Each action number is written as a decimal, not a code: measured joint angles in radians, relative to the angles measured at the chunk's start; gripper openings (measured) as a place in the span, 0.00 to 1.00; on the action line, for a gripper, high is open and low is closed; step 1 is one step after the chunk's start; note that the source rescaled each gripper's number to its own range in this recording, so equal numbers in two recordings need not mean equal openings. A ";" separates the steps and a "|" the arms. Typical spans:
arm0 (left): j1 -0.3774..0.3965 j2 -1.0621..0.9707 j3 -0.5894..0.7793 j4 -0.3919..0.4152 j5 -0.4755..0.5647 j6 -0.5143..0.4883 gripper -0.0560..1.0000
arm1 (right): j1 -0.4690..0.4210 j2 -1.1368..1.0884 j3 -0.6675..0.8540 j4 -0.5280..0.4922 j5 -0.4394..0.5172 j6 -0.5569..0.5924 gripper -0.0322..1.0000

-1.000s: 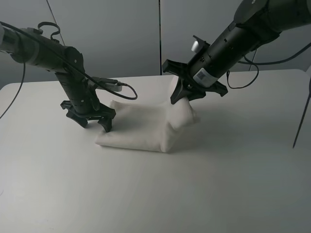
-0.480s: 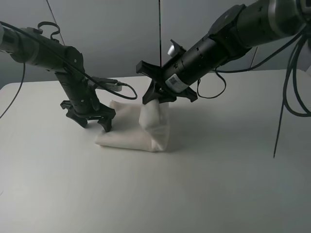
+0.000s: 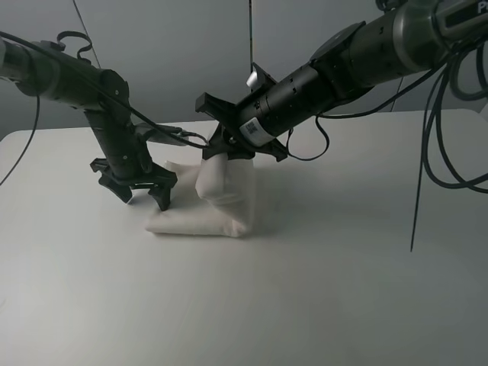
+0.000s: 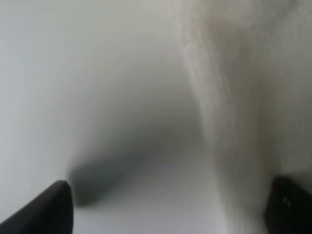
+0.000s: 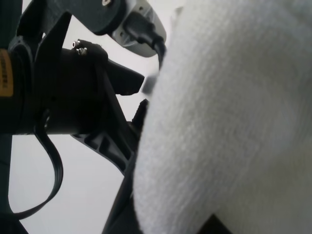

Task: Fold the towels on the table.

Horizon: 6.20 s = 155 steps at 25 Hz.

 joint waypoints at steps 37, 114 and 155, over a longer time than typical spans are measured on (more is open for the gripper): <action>0.000 -0.131 -0.374 0.035 0.340 0.124 1.00 | 0.015 0.000 0.000 0.264 -0.006 -0.352 1.00; 0.002 -2.178 0.889 0.023 0.225 -0.062 1.00 | -0.123 -1.943 0.747 -1.059 0.456 0.293 1.00; 0.281 -2.178 0.891 0.023 0.225 -0.062 1.00 | -0.519 -2.001 0.747 -1.012 0.448 0.295 1.00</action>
